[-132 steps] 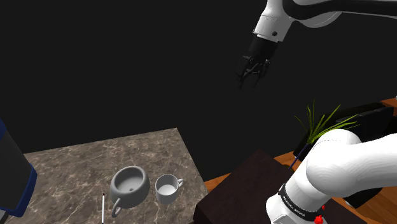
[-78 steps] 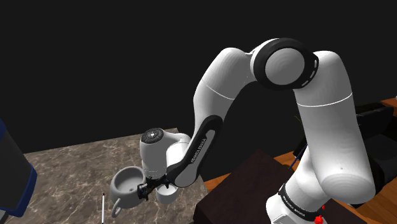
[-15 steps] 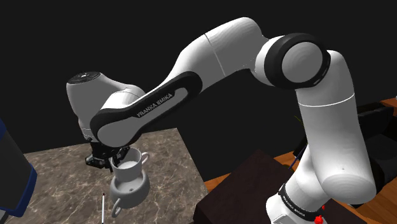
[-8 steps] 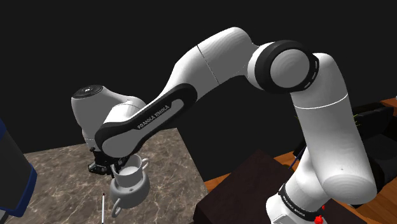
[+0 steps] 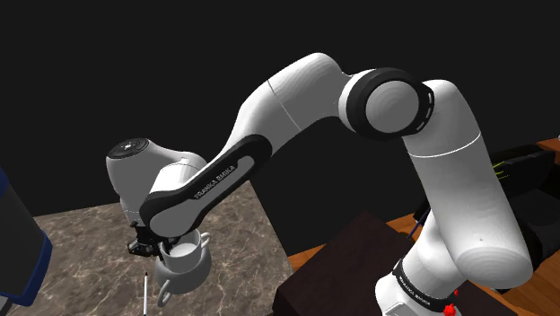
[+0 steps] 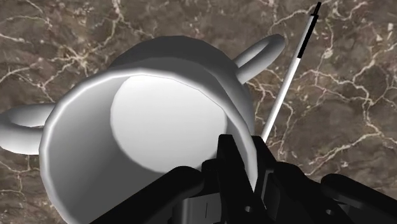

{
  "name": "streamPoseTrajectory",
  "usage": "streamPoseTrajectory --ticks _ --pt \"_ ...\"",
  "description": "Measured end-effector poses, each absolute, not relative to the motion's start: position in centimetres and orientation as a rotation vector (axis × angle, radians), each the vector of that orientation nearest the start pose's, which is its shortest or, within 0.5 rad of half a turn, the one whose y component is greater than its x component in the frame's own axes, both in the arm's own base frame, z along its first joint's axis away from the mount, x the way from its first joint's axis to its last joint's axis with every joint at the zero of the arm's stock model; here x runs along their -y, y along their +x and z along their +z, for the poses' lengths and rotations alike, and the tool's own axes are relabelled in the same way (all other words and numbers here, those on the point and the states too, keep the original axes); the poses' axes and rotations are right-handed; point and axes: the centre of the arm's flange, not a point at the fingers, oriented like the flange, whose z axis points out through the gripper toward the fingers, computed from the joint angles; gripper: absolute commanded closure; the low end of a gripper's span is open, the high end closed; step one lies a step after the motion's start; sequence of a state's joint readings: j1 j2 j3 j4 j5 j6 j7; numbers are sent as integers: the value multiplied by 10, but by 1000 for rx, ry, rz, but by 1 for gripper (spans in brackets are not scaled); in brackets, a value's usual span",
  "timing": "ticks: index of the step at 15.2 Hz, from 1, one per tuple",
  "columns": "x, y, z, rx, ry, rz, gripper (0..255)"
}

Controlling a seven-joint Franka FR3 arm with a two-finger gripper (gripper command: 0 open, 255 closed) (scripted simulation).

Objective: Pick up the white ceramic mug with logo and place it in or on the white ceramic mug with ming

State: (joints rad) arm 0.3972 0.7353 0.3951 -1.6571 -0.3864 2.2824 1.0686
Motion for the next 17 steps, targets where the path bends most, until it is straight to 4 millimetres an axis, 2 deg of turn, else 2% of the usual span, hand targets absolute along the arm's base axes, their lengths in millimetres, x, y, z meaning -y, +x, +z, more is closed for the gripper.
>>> streamPoseTrajectory --ticks 5,6,12,17 --pt "-455 504 200 -164 -3178 3 255" --pt "-455 504 201 -164 -3178 3 0" --pt "-455 503 200 -164 -3179 4 0" --pt "-457 506 243 -164 -3178 3 0"
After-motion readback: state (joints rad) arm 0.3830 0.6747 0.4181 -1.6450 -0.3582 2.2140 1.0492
